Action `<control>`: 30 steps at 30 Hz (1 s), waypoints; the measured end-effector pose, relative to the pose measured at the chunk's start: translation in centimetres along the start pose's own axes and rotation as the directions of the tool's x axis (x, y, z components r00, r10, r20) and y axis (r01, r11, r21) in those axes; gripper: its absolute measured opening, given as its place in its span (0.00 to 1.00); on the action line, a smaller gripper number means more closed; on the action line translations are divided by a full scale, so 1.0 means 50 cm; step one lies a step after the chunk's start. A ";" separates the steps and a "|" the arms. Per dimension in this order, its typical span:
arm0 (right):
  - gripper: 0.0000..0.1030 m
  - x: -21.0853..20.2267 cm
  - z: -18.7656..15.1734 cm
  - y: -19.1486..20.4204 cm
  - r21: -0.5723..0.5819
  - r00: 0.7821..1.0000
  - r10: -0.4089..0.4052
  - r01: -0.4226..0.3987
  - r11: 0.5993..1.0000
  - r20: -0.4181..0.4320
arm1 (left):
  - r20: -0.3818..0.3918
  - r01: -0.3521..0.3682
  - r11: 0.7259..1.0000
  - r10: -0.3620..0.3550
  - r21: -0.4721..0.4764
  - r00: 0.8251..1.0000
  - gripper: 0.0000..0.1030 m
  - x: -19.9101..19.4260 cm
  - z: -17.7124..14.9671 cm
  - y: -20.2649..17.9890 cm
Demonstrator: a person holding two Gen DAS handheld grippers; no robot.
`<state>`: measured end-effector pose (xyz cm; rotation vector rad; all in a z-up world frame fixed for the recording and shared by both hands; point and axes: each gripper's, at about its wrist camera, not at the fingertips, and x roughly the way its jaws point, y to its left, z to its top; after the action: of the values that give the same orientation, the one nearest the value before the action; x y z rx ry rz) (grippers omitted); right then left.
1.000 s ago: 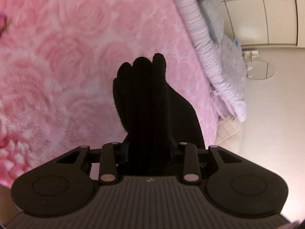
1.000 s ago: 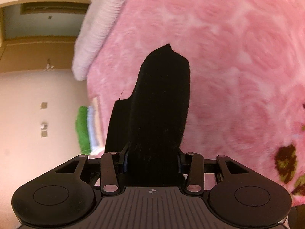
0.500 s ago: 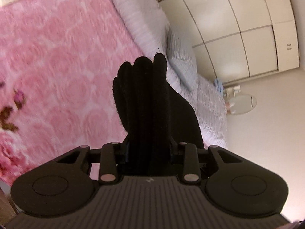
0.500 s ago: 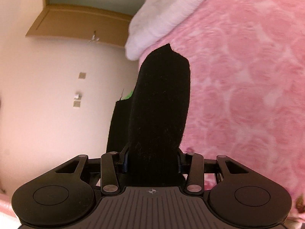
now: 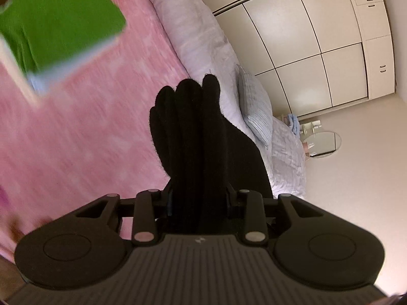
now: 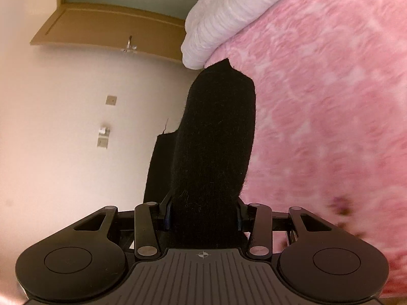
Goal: Fold clothes
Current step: 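Lift the folded black garment with both grippers and carry it to the towel stack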
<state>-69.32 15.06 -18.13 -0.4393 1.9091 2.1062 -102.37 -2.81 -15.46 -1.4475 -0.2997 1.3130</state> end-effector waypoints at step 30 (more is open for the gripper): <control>0.41 0.739 0.110 0.095 -0.062 0.991 -0.084 0.091 0.994 0.108 | 0.006 -0.014 0.994 0.014 0.108 1.000 0.29 0.033 0.638 0.461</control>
<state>-105.40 19.79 -27.85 -0.4101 1.7335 2.0982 -138.38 7.06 -28.08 -1.3582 -0.2188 1.3243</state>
